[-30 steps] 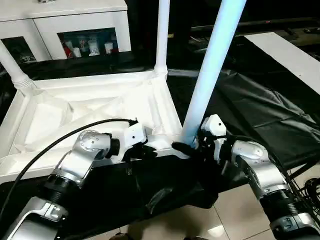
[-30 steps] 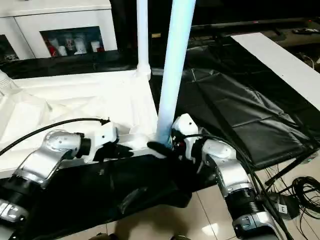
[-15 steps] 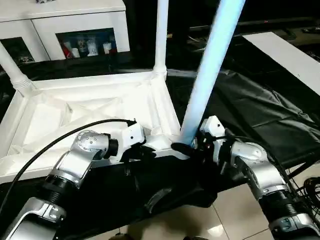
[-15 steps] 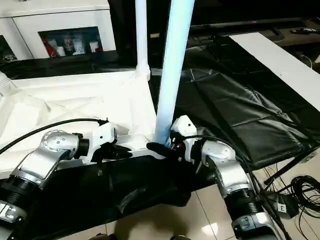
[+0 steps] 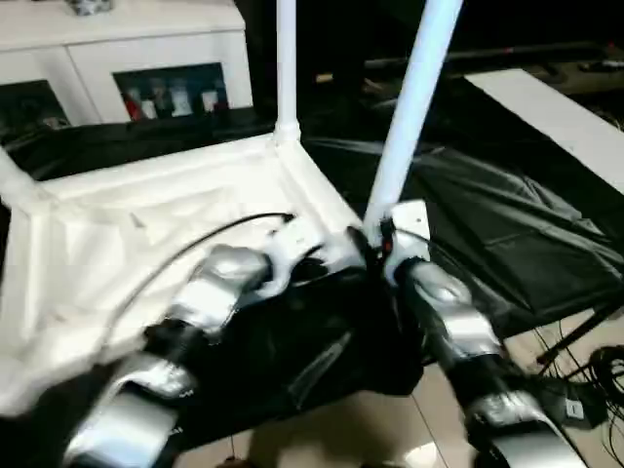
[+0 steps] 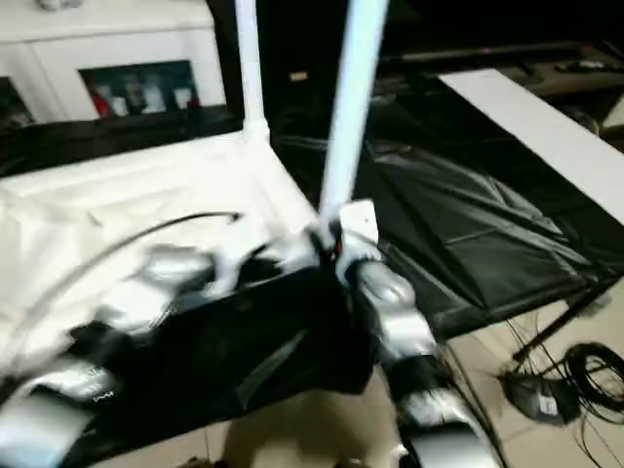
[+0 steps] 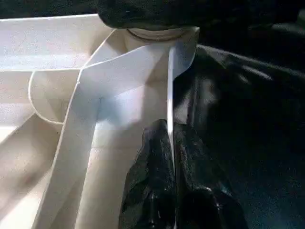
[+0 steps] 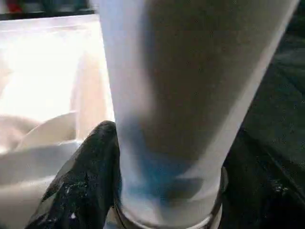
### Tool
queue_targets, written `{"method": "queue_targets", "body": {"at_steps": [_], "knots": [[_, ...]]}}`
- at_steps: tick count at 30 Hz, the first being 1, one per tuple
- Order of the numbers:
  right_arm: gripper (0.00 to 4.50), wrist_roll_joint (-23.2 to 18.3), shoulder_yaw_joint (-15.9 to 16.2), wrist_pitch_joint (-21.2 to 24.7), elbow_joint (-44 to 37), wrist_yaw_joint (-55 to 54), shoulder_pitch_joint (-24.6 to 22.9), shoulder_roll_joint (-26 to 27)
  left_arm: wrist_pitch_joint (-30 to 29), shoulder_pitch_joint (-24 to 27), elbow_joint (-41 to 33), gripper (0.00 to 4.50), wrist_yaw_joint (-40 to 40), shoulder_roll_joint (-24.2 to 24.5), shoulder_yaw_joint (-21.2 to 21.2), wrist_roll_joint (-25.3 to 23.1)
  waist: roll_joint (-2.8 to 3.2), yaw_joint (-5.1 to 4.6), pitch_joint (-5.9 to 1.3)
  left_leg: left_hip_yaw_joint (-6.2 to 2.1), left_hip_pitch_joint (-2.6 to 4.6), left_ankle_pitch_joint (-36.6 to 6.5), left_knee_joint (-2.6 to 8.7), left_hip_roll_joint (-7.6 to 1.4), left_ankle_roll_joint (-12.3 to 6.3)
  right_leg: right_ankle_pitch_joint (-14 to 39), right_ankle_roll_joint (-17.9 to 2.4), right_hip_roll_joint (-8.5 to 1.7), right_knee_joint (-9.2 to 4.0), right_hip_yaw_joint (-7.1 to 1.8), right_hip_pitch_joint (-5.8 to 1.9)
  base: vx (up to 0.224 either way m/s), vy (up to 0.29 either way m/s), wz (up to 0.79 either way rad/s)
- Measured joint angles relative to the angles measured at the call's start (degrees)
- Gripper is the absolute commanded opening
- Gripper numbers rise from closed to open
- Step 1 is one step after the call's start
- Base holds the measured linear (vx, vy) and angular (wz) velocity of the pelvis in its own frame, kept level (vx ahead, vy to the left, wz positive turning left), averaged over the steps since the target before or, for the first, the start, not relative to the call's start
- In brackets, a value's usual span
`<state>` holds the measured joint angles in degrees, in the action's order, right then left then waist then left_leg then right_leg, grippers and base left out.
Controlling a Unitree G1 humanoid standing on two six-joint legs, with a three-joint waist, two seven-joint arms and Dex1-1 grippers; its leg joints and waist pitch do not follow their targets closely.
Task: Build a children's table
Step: Rotate leg to tighten
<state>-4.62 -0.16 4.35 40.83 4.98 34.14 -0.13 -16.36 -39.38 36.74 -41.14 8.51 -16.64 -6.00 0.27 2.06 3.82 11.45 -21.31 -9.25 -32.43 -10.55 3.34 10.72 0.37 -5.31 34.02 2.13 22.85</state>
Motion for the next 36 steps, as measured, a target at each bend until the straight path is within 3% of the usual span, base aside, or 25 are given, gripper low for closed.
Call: {"method": "queue_targets", "body": {"at_steps": [6,7,8,13,15,17,25,34,36], "knots": [[2.69,0.0,-1.1,-3.9,3.4,1.0,1.1,0.7,0.8,0.3,-0.5,0.0,-0.1,0.5,-0.1,-0.6,-0.06,-0.02,-0.03,-0.03,-0.08,0.0,0.03,-0.02,-0.01,0.0,0.0,0.0,0.0,0.06,0.07,0.0,0.0,0.0],[3.25,0.0,-1.2,-4.3,3.4,2.0,1.0,0.7,1.0,0.5,-0.9,0.0,-0.6,0.8,-0.1,-0.6,-0.07,-0.06,-0.03,-0.03,-0.09,0.0,0.05,-0.02,-0.01,-0.1,0.0,0.0,0.01,0.07,0.1,0.0,0.0,0.0],[3.39,-0.1,-1.3,-4.7,3.1,3.7,0.6,0.3,1.2,0.8,-1.3,0.0,-1.2,1.4,-0.1,-0.5,-0.07,-0.07,-0.03,-0.03,-0.09,0.0,0.07,-0.04,-0.01,-0.1,0.0,0.01,0.01,0.1,0.12,0.0,0.0,0.0],[3.81,-2.5,-0.6,-5.3,0.1,12.8,-1.6,-1.8,2.1,2.4,-3.8,0.0,-3.9,3.8,0.0,-0.2,-0.06,-0.09,-0.03,-0.04,-0.08,0.0,0.34,-0.25,-0.01,-0.3,-0.2,0.13,0.1,0.31,0.25,0.0,0.0,0.0],[3.84,-3.4,1.5,-4.1,-3.4,18.6,-4.0,-4.5,3.6,3.9,-5.6,0.0,-6.0,5.9,0.0,0.4,-0.05,-0.03,-0.03,-0.06,-0.06,0.0,0.5,-0.33,-0.02,-0.3,-0.2,0.19,0.15,0.39,0.26,0.0,0.0,0.0],[4.18,-4.1,3.0,-3.1,-5.1,22.6,-5.1,-6.0,5.2,4.7,-6.2,0.0,-8.0,7.4,0.3,0.9,-0.01,0.03,-0.05,-0.09,-0.03,0.0,0.58,-0.46,-0.02,-0.3,-0.2,0.3,0.21,0.46,0.32,0.0,0.0,0.0],[4.18,-5.2,7.8,-0.2,-17.1,42.1,-11.7,-16.5,7.9,10.0,-13.0,0.0,-21.3,14.8,0.6,5.3,0.08,0.39,-0.03,-0.06,-0.21,0.0,0.6,-0.5,-0.07,-0.1,-0.1,0.37,0.05,0.42,0.43,0.0,0.0,0.0],[4.18,-6.4,9.6,0.6,-19.6,46.8,-11.8,-18.3,7.9,12.0,-15.7,0.0,-26.1,17.1,0.4,6.4,0.04,0.53,0.01,-0.02,-0.19,0.0,0.57,-0.46,-0.02,-0.1,-0.1,0.32,0.1,0.34,0.43,0.0,0.0,0.0],[3.85,-6.4,9.6,1.1,-20.0,47.4,-12.0,-18.3,7.9,12.2,-15.9,0.0,-26.2,17.5,0.4,6.8,0.04,0.59,0.01,-0.01,-0.19,0.0,0.58,-0.46,-0.02,-0.1,-0.1,0.32,0.09,0.33,0.43,0.0,0.0,0.0]]}}
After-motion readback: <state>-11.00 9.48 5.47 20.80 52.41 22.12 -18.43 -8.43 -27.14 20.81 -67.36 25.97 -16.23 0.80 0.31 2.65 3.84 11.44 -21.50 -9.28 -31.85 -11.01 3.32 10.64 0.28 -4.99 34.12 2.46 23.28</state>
